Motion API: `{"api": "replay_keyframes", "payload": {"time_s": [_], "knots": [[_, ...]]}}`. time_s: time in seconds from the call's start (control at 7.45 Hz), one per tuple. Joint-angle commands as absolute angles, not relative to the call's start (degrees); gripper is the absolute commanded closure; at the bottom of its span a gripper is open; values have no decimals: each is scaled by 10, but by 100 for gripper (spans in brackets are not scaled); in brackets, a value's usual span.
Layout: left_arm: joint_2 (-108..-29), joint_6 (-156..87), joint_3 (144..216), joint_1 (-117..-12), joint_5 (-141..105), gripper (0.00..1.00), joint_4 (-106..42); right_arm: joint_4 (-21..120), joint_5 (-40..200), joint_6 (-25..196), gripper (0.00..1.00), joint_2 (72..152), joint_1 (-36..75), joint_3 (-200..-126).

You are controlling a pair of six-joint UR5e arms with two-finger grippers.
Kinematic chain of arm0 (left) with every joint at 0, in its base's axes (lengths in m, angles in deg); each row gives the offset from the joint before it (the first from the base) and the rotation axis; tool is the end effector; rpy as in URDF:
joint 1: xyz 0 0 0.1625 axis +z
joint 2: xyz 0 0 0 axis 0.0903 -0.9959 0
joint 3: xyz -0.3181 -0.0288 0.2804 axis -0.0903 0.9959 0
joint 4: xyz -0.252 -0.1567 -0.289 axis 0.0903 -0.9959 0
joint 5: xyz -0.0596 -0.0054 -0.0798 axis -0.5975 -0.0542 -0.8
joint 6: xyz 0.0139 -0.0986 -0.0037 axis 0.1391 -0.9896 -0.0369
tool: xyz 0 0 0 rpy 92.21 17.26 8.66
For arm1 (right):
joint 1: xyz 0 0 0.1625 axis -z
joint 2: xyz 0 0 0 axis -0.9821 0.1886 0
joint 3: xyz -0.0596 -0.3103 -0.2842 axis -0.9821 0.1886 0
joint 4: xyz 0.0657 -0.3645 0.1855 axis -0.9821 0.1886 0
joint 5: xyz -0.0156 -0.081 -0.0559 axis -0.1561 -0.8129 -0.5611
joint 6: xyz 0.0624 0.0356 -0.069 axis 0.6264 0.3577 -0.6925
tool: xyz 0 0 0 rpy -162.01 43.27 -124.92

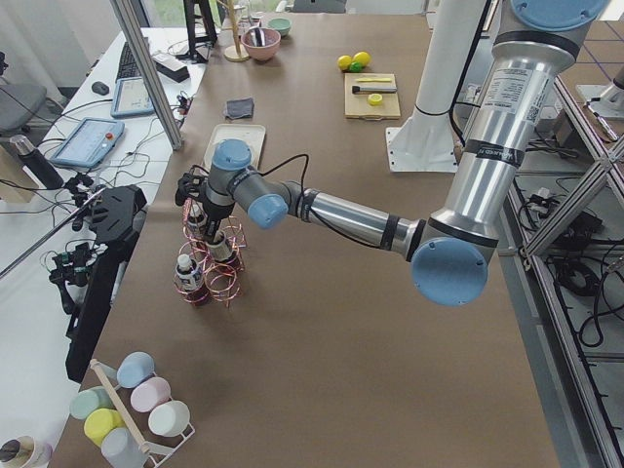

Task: Place tea on tray
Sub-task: 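Close the left gripper on the tea bottle's cap in the carrier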

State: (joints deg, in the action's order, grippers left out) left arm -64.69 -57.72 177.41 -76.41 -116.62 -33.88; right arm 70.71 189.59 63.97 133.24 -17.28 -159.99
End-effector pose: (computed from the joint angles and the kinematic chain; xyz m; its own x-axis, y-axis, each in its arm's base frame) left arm 0.1234 -0.6215 0.4674 0.7030 0.0439 -0.7098 0.2527 0.9176 0.3070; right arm 0.1174 -0.4582 0.6865 0.7232 0.1066 0.6823 -0.0439 0.9931 -0.1087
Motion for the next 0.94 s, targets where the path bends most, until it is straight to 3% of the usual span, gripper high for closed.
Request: {"api": "replay_keyframes", "payload": {"time_s": [0.0,0.54,0.81], "knots": [[-645,-583,1776,-765,-1166,100,-343,707,1896,639,0,1337,-173,-1599],[-634,-575,1838,-817,-1217,100,-292,707,1896,639,0,1338,-173,-1598],[-655,-575,1923,-841,-1218,100,-140,707,1896,639,0,1338,-173,-1598]]}}
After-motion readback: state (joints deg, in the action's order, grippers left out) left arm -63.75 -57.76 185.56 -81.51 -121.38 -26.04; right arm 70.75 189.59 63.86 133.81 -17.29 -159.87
